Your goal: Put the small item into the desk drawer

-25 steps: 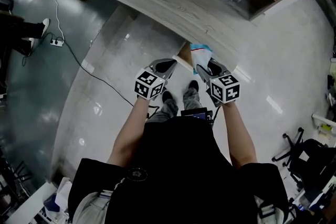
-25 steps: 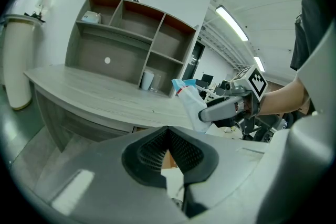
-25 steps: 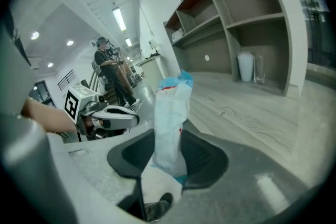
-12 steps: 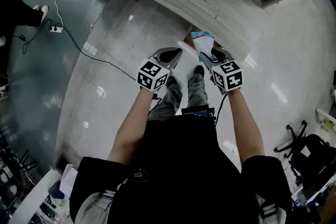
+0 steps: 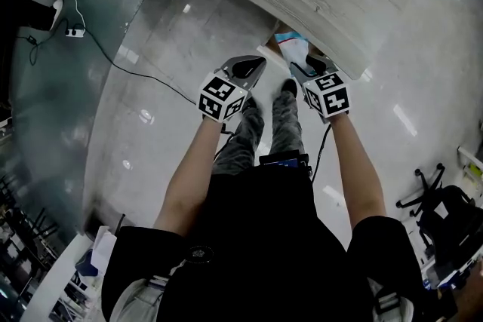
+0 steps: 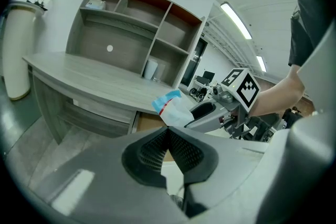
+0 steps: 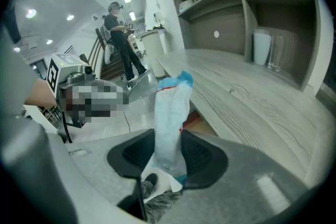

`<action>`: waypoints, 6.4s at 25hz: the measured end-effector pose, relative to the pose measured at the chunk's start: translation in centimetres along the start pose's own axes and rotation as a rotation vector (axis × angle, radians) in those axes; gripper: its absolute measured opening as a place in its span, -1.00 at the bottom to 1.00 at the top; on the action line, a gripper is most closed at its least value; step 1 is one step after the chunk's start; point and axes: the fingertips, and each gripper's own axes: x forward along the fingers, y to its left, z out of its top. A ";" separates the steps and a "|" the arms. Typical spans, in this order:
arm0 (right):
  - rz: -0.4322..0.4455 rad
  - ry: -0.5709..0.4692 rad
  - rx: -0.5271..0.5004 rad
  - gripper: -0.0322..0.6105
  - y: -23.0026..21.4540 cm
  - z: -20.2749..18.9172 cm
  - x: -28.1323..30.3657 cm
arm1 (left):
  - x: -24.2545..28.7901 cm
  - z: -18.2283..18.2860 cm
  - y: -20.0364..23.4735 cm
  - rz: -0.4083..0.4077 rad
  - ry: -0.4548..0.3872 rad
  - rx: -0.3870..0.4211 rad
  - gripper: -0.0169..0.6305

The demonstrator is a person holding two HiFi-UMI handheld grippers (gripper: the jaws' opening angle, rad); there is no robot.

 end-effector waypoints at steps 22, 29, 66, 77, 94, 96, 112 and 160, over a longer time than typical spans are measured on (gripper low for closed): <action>-0.040 0.129 -0.049 -0.40 -2.5 -4.2 5.3 | 3.0 -3.6 2.1 0.017 0.029 0.001 -0.95; -0.048 0.168 -0.093 -0.40 -3.0 -5.1 6.6 | 4.0 -4.3 1.9 0.004 0.032 0.012 -0.95; -0.066 0.468 -0.366 -0.40 -4.3 -10.1 12.4 | 4.9 -7.3 2.9 0.002 0.079 -0.010 -0.95; -0.057 0.481 -0.391 -0.40 -3.9 -10.2 12.9 | 4.1 -6.9 3.1 0.014 0.076 -0.007 -0.95; -0.101 0.436 -0.359 -0.36 -3.8 -8.6 11.0 | 3.1 -6.2 2.7 0.025 0.080 -0.004 -0.94; -0.102 0.428 -0.346 -0.36 -3.5 -8.2 10.6 | 2.8 -6.1 2.6 0.026 0.079 -0.002 -0.94; -0.158 0.297 -0.238 -0.72 -2.0 -4.4 4.8 | 0.0 -3.0 1.1 0.032 0.048 0.029 -0.94; -0.080 -0.333 0.197 -0.89 2.5 4.3 -12.5 | -6.6 2.4 -3.2 0.014 -0.048 0.079 -0.94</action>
